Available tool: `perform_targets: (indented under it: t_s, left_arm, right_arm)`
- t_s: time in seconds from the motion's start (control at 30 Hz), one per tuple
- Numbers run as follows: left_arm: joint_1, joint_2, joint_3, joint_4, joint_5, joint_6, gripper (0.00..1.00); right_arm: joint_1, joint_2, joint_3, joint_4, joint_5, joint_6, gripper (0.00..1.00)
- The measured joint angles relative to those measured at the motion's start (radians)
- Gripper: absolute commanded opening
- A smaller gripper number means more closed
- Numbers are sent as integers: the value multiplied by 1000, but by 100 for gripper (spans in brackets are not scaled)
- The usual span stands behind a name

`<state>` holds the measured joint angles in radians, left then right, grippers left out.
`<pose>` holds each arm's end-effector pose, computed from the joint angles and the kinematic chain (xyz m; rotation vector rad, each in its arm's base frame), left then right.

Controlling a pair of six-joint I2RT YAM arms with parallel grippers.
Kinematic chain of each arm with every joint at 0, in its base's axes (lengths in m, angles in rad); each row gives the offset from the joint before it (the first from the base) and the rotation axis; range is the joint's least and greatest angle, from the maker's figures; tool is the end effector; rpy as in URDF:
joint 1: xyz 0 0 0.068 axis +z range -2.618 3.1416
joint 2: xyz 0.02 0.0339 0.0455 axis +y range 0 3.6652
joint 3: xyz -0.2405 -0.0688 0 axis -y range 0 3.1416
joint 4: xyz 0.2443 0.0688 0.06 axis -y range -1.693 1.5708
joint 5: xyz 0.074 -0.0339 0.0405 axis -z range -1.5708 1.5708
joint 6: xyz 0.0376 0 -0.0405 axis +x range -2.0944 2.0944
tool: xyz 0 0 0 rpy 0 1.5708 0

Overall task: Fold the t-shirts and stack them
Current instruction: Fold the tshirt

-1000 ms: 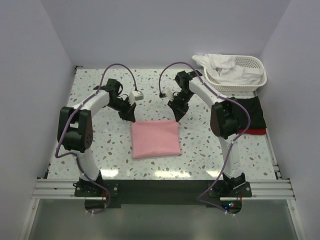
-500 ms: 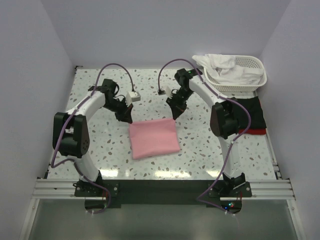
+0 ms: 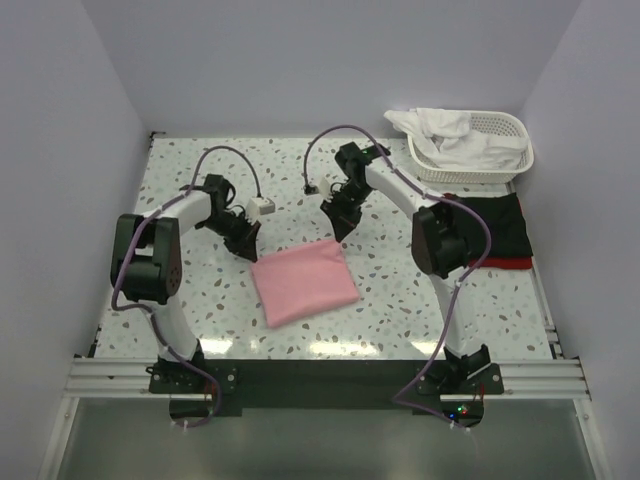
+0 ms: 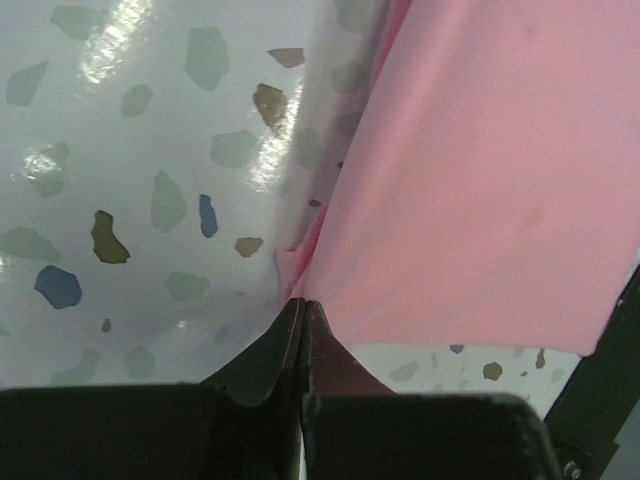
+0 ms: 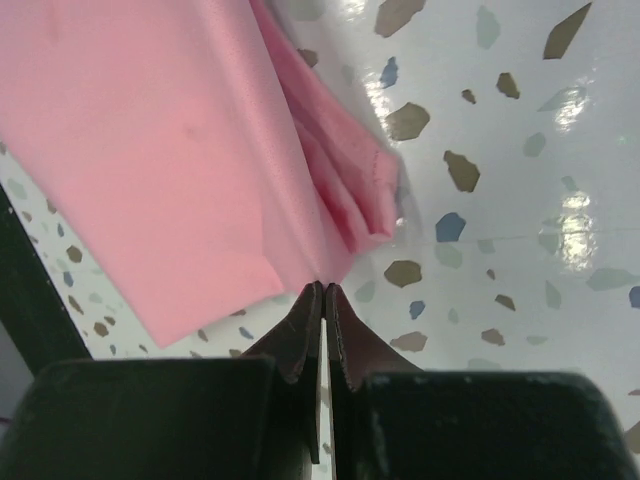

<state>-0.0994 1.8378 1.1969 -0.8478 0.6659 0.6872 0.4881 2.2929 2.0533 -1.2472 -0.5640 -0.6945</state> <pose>0.3197 -0.0552 0.1443 1.0864 2.5168 -0.8746 0.3787 0.2238 0.1889 -1.6400 2.3794 0.8202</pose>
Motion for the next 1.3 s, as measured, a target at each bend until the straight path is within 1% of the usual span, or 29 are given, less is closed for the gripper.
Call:
perform_targets:
  t_s: [0.13,0.2,0.27,0.47,0.53,0.57,0.6,0.67,0.7,0.73,0.77,0.8,0.83,0.87,0.9,0.97,1.07,1.17,1.23,1.3]
  left_arm:
    - [3,68,-4,80,-43,-85,0]
    - [6,88,11,84,-43,-127,0]
    - [6,121,53,79,-44,-162,0]
    - [6,222,210,95,-54,-225,0]
    - [6,254,261,100,-56,-237,0]
    - [6,269,286,103,-59,-243,2]
    - [6,283,310,107,-61,-249,9]
    - [6,300,344,120,-67,-254,17]
    - [6,303,353,130,-71,-254,27]
    - [8,303,357,138,-71,-251,31]
    - [10,300,359,145,-72,-248,52]
    - [13,296,359,151,-71,-244,64]
    - [19,286,359,154,-55,-237,73]
    - [23,269,354,152,-55,-230,84]
    - [32,245,347,149,-45,-218,100]
    - [46,170,322,124,-10,-195,100]
    - [52,12,272,45,72,-167,100]
    - [36,-119,221,-67,211,-127,100]
    - [21,-156,179,-148,316,-87,100]
    - [3,-152,101,-232,430,-35,100]
  right_arm:
    - [0,59,0,70,43,50,0]
    - [0,87,0,98,67,76,0]
    - [0,109,-5,121,97,106,0]
    - [-16,96,-34,156,131,196,4]
    - [-25,95,-34,172,141,229,8]
    - [-31,95,-31,176,147,244,20]
    - [-36,95,-25,180,155,260,33]
    - [-47,95,-7,188,166,281,49]
    - [-53,95,6,194,178,290,54]
    - [-58,95,19,198,181,297,59]
    - [-63,95,33,199,180,304,71]
    - [-69,93,48,199,177,315,78]
    - [-74,87,56,205,168,323,92]
    - [-79,77,56,208,156,332,99]
    - [-83,60,56,206,136,341,99]
    - [-89,7,39,214,75,363,99]
    - [-87,-124,-37,225,-51,431,99]
    - [-63,-238,-124,254,-196,532,99]
    - [-29,-294,-211,307,-298,621,99]
    - [14,-311,-301,368,-380,698,99]
